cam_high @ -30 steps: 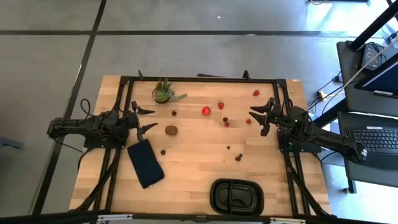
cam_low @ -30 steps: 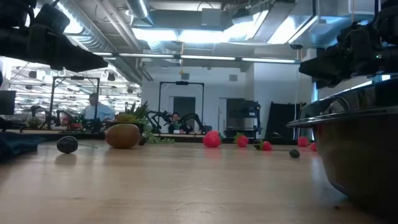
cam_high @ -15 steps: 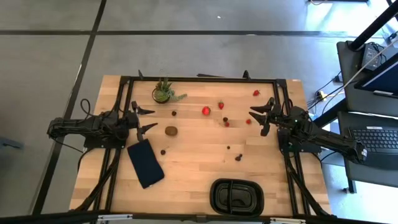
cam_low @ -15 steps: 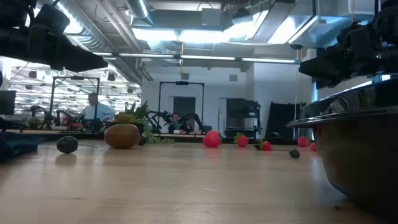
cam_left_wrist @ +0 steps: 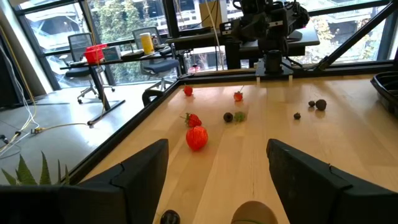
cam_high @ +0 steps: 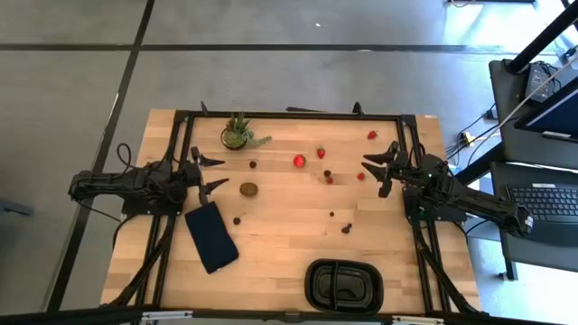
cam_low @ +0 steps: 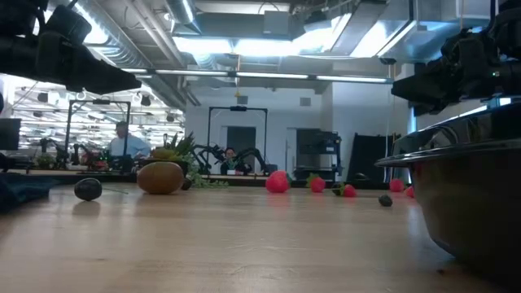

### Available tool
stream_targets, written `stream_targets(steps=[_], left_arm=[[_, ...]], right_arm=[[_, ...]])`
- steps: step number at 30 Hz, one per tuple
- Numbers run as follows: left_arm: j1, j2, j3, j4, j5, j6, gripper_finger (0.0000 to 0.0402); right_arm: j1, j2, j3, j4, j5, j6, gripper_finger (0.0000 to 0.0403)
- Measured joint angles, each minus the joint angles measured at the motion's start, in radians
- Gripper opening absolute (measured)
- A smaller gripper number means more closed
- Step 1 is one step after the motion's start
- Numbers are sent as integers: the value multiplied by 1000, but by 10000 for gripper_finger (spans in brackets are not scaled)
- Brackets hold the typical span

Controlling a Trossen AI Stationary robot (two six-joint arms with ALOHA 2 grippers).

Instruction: Pick and placing Produce into tupperware

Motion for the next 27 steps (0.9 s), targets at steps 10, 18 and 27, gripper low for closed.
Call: stream_targets(steps=[10, 18, 27], left_arm=[[0, 0, 0, 0, 0, 0, 265], [0, 0, 0, 0, 0, 0, 265], [0, 0, -1, 8, 5, -40, 265]], right_arm=[[0, 0, 0, 0, 0, 0, 130], [0, 0, 0, 0, 0, 0, 130], [0, 0, 0, 0, 0, 0, 130]])
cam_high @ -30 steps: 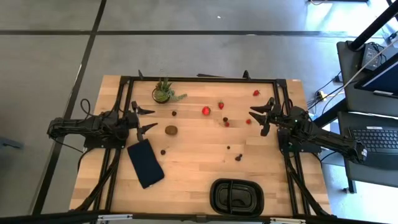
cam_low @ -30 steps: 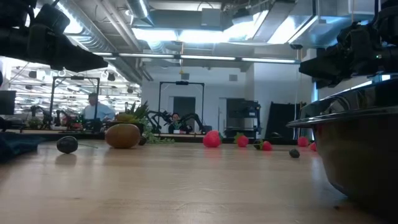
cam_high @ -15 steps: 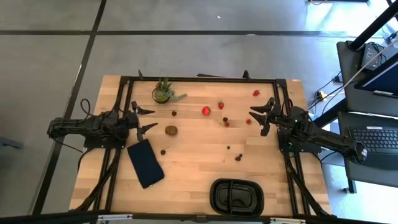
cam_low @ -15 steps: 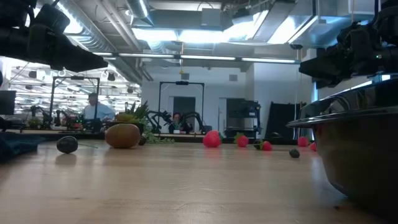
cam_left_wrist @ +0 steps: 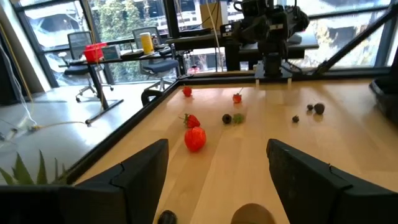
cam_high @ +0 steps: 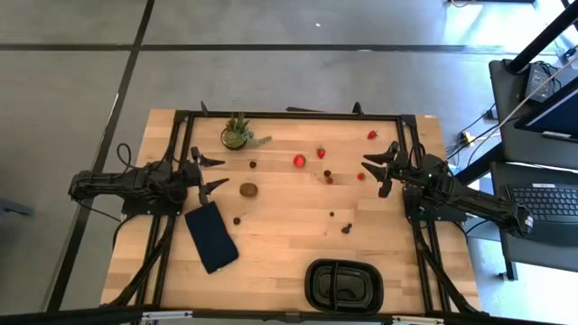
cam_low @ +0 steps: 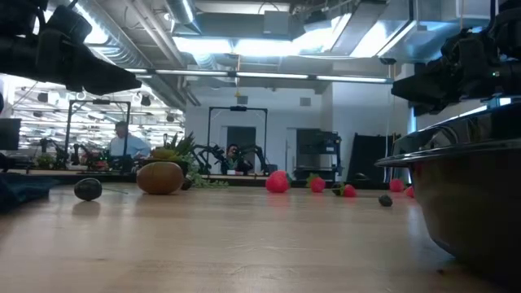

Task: Pick and placing Produce into tupperware
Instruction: Put the blackberry into the black container

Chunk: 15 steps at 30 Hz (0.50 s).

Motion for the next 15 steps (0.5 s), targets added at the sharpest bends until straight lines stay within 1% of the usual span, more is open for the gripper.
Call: stream_targets(steps=[11, 15], left_arm=[[0, 0, 0, 2, -12, -16, 265], [0, 0, 0, 3, -43, 72, 265]], right_arm=[[0, 0, 0, 0, -1, 5, 130], [0, 0, 0, 0, -1, 5, 130]])
